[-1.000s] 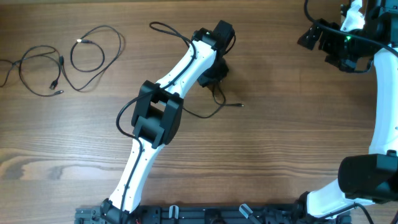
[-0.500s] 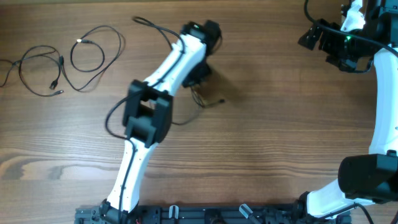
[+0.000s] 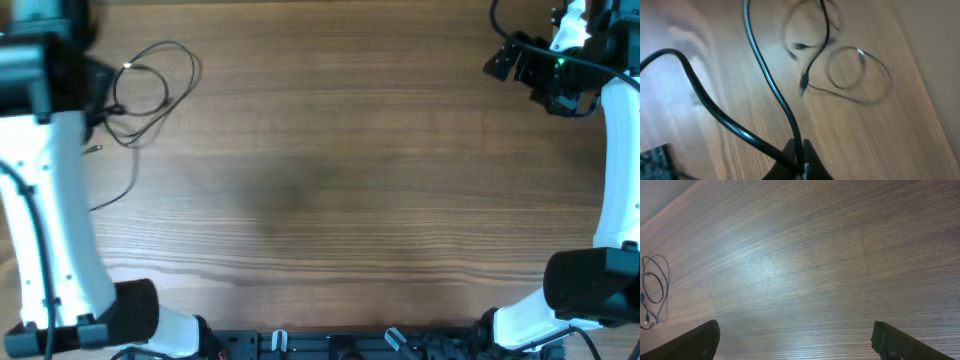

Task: Untangle cables
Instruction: 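Drag the last cable leftward with the left gripper, then place the cable at the lower left and release it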

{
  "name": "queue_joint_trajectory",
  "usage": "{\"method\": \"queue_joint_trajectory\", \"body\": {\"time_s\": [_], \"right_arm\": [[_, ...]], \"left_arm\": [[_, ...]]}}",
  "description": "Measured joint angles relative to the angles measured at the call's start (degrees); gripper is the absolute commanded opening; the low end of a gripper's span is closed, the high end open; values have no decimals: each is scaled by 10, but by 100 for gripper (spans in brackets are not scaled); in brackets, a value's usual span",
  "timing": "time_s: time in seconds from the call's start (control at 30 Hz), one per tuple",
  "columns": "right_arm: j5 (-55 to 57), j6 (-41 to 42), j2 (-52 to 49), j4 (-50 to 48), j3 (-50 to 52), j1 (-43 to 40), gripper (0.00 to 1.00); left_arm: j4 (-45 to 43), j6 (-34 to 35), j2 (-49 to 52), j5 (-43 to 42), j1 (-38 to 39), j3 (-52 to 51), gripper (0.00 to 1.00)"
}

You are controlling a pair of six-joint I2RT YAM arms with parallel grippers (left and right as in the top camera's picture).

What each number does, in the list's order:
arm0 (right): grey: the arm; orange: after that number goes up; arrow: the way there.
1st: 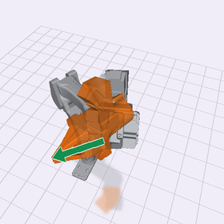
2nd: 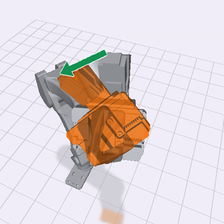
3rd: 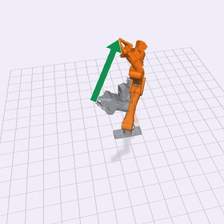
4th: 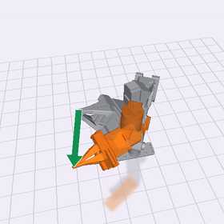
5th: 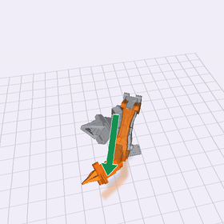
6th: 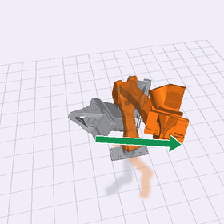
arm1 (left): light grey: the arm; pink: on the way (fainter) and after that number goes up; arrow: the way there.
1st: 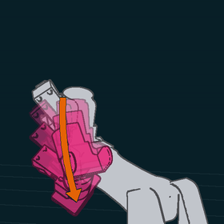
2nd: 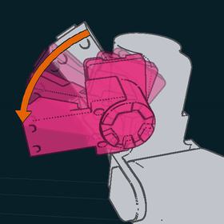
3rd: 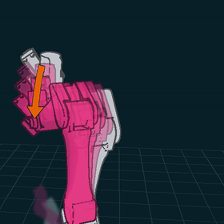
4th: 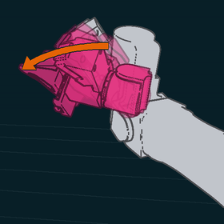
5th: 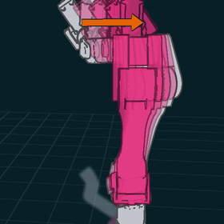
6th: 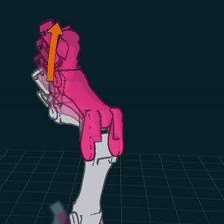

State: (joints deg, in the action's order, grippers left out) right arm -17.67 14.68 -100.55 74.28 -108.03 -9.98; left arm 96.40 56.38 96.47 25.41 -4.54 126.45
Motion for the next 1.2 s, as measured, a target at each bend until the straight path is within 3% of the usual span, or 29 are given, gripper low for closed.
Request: {"method": "queue_joint_trajectory", "body": {"time_s": [0.17, 0.33, 0.4, 0.53, 0.73, 0.77, 0.83, 0.9, 0.93, 1.2], "right_arm": [[2, 0, 0, 0, 0, 0, 100], [3, 0, 0, -3, 0, 0, 100], [4, 0, 0, -6, 0, 0, 100], [4, 0, 0, -6, 0, 0, 100], [4, 0, 0, -6, 0, 0, 100], [4, 0, 0, -6, 0, 0, 100], [4, 1, 0, -6, 0, 0, 100], [4, 4, 0, -7, 0, 0, 100], [4, 5, 0, -6, 0, 0, 100], [9, 4, 0, 4, 0, 0, 100]], "left_arm": [[-3, 14, -7, -6, -101, -133, 4], [-43, 116, -3, 18, -177, -367, 4], [-155, 142, -3, 18, -224, -462, 4], [-336, 126, -3, -40, -270, -526, 4], [-454, 94, -3, -93, -277, -530, 6], [-460, 91, -3, -95, -277, -530, 17], [-468, 86, 4, -97, -277, -530, 63], [-468, 82, 16, -99, -277, -530, 95], [-467, 82, 22, -99, -277, -530, 100], [-458, 38, 33, -155, -278, -530, 100]]}}
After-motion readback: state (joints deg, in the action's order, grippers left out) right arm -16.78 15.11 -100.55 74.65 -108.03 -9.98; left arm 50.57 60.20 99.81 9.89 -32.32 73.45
